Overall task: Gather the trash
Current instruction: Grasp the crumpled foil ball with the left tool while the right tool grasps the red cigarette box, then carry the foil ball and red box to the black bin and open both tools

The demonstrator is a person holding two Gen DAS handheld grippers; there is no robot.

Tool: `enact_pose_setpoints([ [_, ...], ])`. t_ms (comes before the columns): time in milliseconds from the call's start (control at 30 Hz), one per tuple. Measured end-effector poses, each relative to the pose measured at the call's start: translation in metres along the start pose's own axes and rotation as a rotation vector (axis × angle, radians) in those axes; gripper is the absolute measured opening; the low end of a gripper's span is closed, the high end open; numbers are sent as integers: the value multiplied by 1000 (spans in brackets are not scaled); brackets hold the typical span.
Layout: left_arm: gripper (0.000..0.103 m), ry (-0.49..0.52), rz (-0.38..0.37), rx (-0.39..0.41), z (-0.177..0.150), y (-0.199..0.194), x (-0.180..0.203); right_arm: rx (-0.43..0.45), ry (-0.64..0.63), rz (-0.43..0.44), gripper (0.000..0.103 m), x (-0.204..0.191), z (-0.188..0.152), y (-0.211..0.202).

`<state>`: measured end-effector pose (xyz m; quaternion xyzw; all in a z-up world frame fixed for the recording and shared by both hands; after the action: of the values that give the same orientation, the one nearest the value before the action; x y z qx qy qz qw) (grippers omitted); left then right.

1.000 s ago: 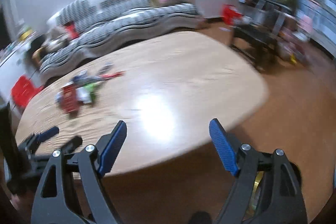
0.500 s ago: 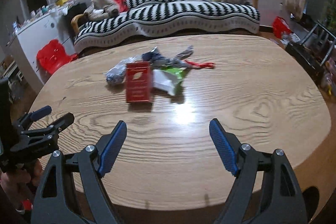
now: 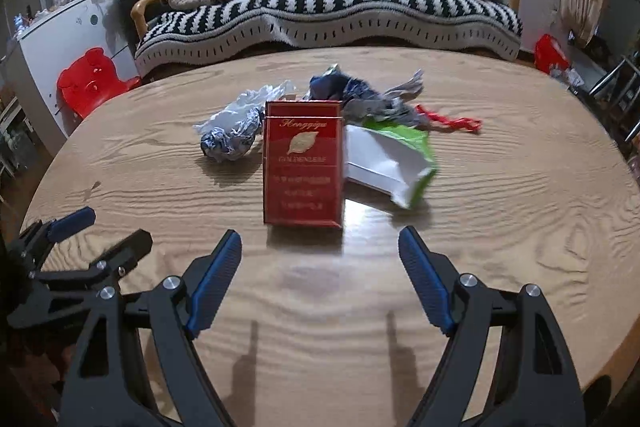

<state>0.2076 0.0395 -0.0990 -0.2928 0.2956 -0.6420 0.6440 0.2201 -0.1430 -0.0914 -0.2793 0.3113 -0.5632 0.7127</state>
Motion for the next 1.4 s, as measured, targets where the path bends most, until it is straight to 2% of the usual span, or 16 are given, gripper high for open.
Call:
enact_pose_setpoints([
  [133, 96, 4, -12, -17, 5, 15, 0, -28, 4, -23, 78, -1, 11, 34],
  [300, 96, 15, -15, -34, 9, 31, -3, -40, -14, -29, 77, 0, 16, 57],
  [333, 96, -2, -26, -52, 11, 37, -4, -43, -23, -30, 74, 1, 18, 60],
  [367, 96, -16, -31, -59, 13, 39, -4, -49, -33, -20, 60, 1, 18, 63],
  [400, 96, -39, -34, -58, 16, 43, -5, -49, -42, -18, 56, 2, 18, 63],
  [633, 96, -83, -86, -41, 38, 57, 15, -20, -54, 7, 56, 13, 15, 29],
  [800, 96, -62, -98, -38, 54, 71, 41, -14, -36, -5, 56, 34, 8, 9],
  [1067, 95, -144, -114, -23, 69, 81, 41, -20, -38, -13, 56, 52, -1, -4],
  [1100, 92, -143, -109, -22, 69, 81, 42, -21, -44, -13, 56, 52, -1, -5],
  [1133, 79, -148, -113, -16, 68, 80, 42, -23, -48, -13, 56, 52, -2, -5],
  [1167, 69, -148, -119, -14, 68, 79, 42, -25, -50, -14, 56, 52, -2, -5],
  [1200, 53, -143, -125, -16, 69, 79, 43, -26, -50, -15, 56, 52, -3, -6],
  [1233, 44, -132, -130, -24, 68, 78, 44, -28, -51, -14, 56, 53, -4, -7],
  [1300, 39, -129, -141, -24, 66, 74, 45, -24, -54, -17, 56, 53, -6, -13],
  [1400, 38, -99, -142, -33, 60, 65, 48, -16, -54, -16, 56, 54, -8, -23],
])
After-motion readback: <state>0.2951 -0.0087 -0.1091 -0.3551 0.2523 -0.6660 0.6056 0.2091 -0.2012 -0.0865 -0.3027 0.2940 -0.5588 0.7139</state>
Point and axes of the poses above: each gripper's, at about its wrist camera, not at the fingertips, and y roughly the way its jaws point, x to its right, z to its top, the point moved 2 cm from there along y, roughly the way its jaws point, and after that the axes turned 4 degrees about z, right-handed, at the moved point
